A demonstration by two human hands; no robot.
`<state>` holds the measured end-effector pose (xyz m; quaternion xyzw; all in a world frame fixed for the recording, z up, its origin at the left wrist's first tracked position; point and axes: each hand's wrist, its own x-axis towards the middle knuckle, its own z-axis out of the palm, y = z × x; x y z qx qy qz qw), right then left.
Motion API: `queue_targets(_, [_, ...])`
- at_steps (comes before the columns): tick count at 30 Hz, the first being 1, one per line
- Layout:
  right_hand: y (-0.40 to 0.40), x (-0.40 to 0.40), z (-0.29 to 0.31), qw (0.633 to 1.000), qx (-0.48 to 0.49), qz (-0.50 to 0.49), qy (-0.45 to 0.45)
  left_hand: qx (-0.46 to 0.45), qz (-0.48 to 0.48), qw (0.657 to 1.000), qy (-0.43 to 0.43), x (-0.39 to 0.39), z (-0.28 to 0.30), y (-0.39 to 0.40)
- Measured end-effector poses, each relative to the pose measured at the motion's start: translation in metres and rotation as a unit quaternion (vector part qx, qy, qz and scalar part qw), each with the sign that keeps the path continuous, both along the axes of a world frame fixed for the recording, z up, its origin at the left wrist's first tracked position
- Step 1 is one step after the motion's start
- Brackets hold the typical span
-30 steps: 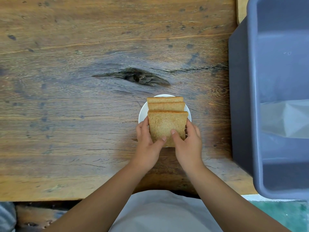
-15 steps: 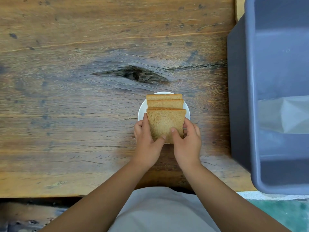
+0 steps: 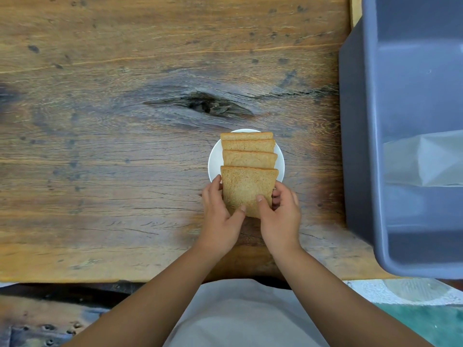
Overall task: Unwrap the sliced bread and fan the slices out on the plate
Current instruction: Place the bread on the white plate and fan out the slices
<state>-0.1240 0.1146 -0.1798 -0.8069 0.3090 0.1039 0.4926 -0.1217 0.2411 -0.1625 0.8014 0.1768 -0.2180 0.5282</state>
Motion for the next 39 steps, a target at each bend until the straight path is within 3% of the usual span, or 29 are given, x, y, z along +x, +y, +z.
queue_targets(18, [-0.011, 0.005, -0.006, 0.997, -0.008, 0.054, -0.057, -0.002, 0.014, 1.000, -0.026, -0.003, -0.009, 0.003])
queue_targets(24, [-0.018, 0.011, -0.008, 0.998, -0.010, 0.062, -0.031, 0.021, 0.059, 0.997, -0.035, 0.004, -0.015, 0.012])
queue_targets(28, [-0.028, 0.016, -0.011, 0.998, 0.057, 0.029, -0.001, -0.064, 0.124, 0.990, 0.006, 0.014, -0.012, 0.018])
queue_targets(32, [-0.027, 0.029, -0.011, 0.985, 0.156, 0.076, 0.004, -0.188, 0.089, 0.978, 0.015, 0.027, -0.005, 0.014])
queue_targets(39, [-0.017, 0.044, -0.010, 0.970, 0.222, 0.098, 0.000, -0.226, 0.100, 0.968, 0.051, 0.032, -0.011, 0.009])
